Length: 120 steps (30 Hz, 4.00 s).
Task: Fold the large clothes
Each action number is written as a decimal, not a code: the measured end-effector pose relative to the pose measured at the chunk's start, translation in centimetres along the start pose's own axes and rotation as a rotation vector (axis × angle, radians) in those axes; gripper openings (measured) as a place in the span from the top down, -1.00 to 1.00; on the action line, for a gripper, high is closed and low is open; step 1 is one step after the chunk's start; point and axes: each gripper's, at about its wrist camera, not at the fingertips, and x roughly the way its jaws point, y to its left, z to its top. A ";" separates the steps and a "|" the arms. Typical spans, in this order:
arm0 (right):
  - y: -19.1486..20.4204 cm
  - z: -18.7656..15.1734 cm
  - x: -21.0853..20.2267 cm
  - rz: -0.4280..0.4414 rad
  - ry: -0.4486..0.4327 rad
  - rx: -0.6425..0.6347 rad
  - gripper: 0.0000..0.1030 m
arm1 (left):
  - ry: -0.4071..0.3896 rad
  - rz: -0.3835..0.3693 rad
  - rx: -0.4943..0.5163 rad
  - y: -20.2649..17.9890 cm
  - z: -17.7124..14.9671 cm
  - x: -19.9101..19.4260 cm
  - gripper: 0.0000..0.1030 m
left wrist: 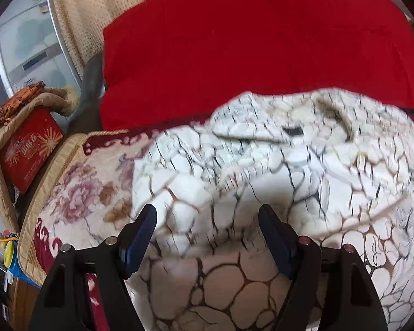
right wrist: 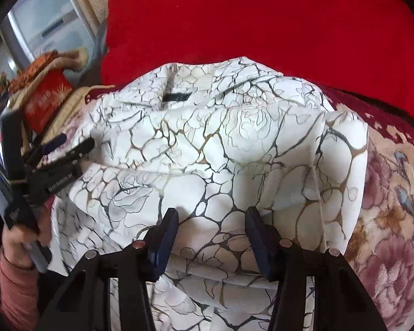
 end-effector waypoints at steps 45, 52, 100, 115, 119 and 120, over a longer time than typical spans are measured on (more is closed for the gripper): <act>-2.7 -22.4 -7.5 0.160 0.195 -0.005 -0.33 | 0.280 -0.291 -0.153 11.0 -19.5 -3.1 -0.36; -4.6 -23.1 -2.2 0.155 0.233 0.092 -0.33 | 0.256 -0.284 -0.022 8.3 -18.7 -2.1 -0.11; -4.2 -1.2 -2.0 0.403 -0.329 0.365 0.62 | 0.133 -0.818 -0.355 12.9 -6.9 -1.9 0.56; -4.7 -1.6 0.6 0.367 -0.270 0.308 0.67 | 0.326 -0.799 -0.444 7.9 -16.5 -2.2 -0.43; -4.7 -2.0 -0.4 0.342 -0.259 0.263 0.67 | 0.298 -0.868 -0.379 6.3 -15.6 -4.2 0.66; -4.5 -2.1 -0.7 0.344 -0.249 0.245 0.64 | 0.286 -0.871 -0.374 6.4 -15.2 -4.6 0.72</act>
